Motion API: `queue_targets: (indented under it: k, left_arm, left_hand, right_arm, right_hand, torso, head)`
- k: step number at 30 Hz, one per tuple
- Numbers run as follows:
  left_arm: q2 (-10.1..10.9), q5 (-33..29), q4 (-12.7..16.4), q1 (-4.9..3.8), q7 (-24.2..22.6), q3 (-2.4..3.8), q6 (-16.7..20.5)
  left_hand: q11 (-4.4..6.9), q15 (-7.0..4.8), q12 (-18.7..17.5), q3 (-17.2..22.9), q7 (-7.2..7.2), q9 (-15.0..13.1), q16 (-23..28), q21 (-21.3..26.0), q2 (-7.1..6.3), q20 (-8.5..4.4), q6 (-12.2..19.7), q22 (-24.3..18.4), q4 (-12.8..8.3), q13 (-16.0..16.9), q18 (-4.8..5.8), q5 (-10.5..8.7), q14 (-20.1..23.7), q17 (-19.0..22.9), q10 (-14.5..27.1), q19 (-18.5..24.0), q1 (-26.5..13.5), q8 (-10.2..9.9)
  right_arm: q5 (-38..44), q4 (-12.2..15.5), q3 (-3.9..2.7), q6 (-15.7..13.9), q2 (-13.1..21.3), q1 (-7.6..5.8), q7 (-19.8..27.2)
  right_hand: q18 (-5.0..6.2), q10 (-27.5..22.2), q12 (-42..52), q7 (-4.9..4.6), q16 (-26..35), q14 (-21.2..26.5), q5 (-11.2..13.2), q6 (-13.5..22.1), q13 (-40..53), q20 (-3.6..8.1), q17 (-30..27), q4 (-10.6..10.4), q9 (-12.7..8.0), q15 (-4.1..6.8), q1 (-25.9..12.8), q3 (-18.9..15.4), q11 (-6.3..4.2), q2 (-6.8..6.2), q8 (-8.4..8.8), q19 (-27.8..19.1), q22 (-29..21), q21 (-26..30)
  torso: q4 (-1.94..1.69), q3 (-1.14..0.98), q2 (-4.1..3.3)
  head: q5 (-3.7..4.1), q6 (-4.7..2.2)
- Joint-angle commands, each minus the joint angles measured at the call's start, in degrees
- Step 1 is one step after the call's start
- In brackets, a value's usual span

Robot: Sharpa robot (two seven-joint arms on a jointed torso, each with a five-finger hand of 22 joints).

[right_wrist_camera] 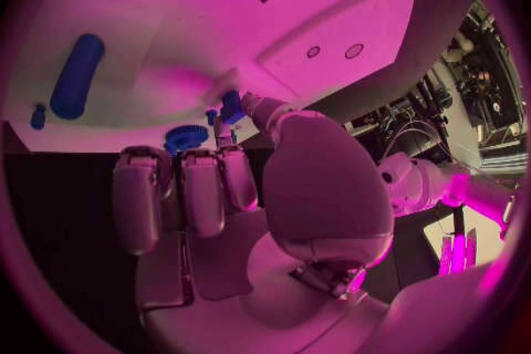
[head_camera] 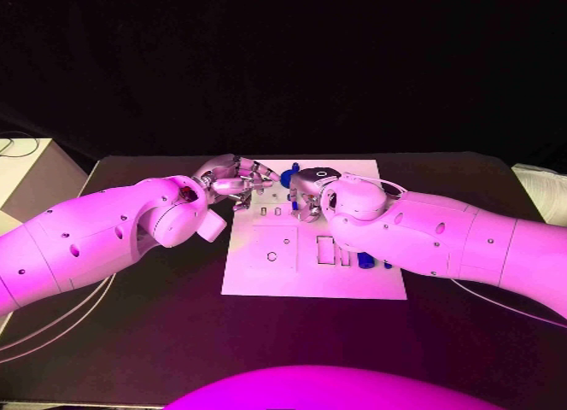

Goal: Assemble the parts on the task board

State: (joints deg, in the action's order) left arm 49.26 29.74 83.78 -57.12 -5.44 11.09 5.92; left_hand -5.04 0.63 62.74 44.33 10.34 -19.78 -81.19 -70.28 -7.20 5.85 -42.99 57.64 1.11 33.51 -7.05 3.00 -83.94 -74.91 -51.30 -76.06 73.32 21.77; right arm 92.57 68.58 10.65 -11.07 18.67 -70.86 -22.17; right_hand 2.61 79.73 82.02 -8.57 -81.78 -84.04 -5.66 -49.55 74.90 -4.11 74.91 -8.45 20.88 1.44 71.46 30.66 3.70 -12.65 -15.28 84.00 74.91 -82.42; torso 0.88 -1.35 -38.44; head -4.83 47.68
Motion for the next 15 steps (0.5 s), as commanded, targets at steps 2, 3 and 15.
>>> queue_targets:
  k: [2,3,15]
  left_arm:
    - [-0.1,0.4,0.0,0.03,-0.1,0.04,-1.2]
    - [-0.1,0.4,0.0,0.03,-0.1,0.04,-1.2]
    - [0.0,1.6,-0.3,0.03,0.5,0.04,-1.1]
  left_hand:
    - [-0.32,0.46,0.3,-0.3,0.01,-0.1,-0.3,-0.2,0.32,0.41,0.2,0.0,0.1,-0.1,0.63,-0.09,-0.4,-5.5,0.1,-0.2,-0.2,0.1]
    - [-0.32,0.46,0.3,-0.3,0.01,-0.1,-0.3,-0.2,0.32,0.41,0.2,0.0,0.1,-0.1,0.63,-0.09,-0.4,-5.5,0.1,-0.2,-0.2,0.1]
    - [-0.34,0.46,0.5,-0.6,0.08,-0.2,-1.1,-1.0,0.24,0.41,0.9,1.3,0.4,-0.1,0.87,-0.10,-0.9,-6.3,-0.2,-0.8,-0.4,0.3]
  right_arm:
    - [0.6,0.0,-0.01,-0.7,0.0,0.04,-0.3]
    - [0.6,0.0,-0.01,-0.7,0.0,0.04,-0.3]
    - [-0.3,1.0,-0.01,-7.2,1.4,0.14,2.2]
  right_hand:
    - [-0.78,-0.5,-0.3,0.00,-0.1,-2.9,0.3,0.5,4.7,-0.06,0.7,0.0,-0.1,-0.22,-0.5,-0.4,-0.07,-0.16,0.32,4.6,7.3,0.2]
    - [-0.78,-0.5,-0.3,0.00,-0.1,-2.9,0.3,0.5,4.7,-0.06,0.7,0.0,-0.1,-0.22,-0.5,-0.4,-0.07,-0.16,0.32,4.6,7.3,0.2]
    - [-0.69,-1.3,-0.7,-0.34,0.2,-2.8,0.0,2.7,4.1,-0.49,0.5,-5.2,-0.7,-0.59,0.4,-17.3,0.30,0.25,1.13,4.5,7.1,0.7]
  torso:
    - [0.03,-0.01,0.03]
    - [0.01,0.00,0.03]
    - [0.10,-0.02,0.13]
  head:
    - [0.01,0.05]
    - [0.05,0.04]
    - [-0.07,-0.05]
